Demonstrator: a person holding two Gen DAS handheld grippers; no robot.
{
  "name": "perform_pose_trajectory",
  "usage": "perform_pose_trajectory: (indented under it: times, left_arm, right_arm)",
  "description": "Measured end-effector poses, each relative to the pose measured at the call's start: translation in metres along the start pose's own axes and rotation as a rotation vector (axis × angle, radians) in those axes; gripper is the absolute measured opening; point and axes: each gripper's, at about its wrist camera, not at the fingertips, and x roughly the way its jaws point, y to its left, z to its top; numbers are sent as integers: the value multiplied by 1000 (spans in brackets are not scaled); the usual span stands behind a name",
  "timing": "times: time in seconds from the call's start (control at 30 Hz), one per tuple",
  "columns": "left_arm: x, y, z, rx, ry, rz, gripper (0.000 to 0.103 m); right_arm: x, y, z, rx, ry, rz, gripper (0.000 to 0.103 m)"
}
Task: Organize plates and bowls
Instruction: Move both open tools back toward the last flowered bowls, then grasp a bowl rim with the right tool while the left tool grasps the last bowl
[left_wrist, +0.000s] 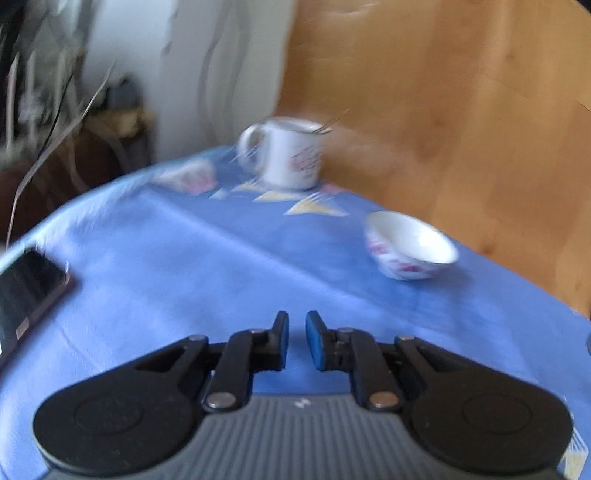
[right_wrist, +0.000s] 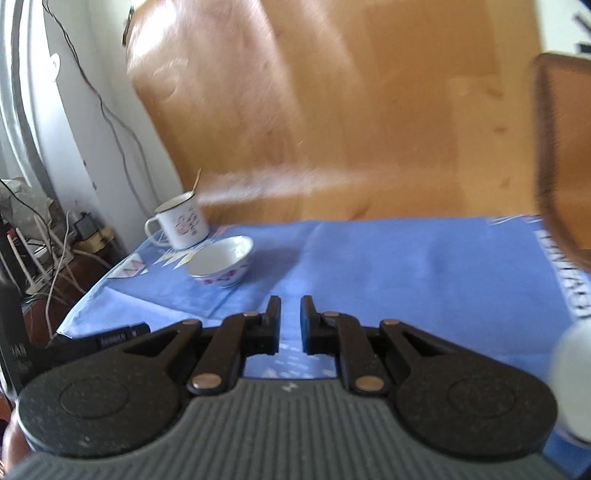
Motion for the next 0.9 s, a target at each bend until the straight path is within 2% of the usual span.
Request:
perform_pose_trajectory:
  times: [0.07,0.27,0.37,0.43,0.47,0.53,0.6,0.7,0.9]
  left_arm:
    - [-2,7,-1,-40,-24,-28,12]
    - [-12,10,-4,-74,-77,-47,12]
    - [-15,10,-5,-77,-88,-52,12]
    - [-12,10,-4,-80,-92,-53,12]
    - [-12,10,-4,-82,-93,-55,13]
    - [-12,12,-4,-92,-93,-57,14]
    - [-11,14,-4,-105,-88,-62,14]
    - [-10,17,-3,-122,-84,-69,14]
    - [-12,11,-5,-93,-85,-68,14]
  right_arm:
    - [24,5,13,34,32,15,15]
    - [90,26,42,93,107,18,16]
    - [117,27,46,147,148,-6,27]
    - [132,26,47,178,171,-20,27]
    - [138,25,47,190,187,-26,26]
    - [148,22,45,217,223,-27,10]
    - [144,19,44,240,229,-17,7]
    - [125,19,41,234,230,-5,7]
    - [66,8,20,216,265,42,7]
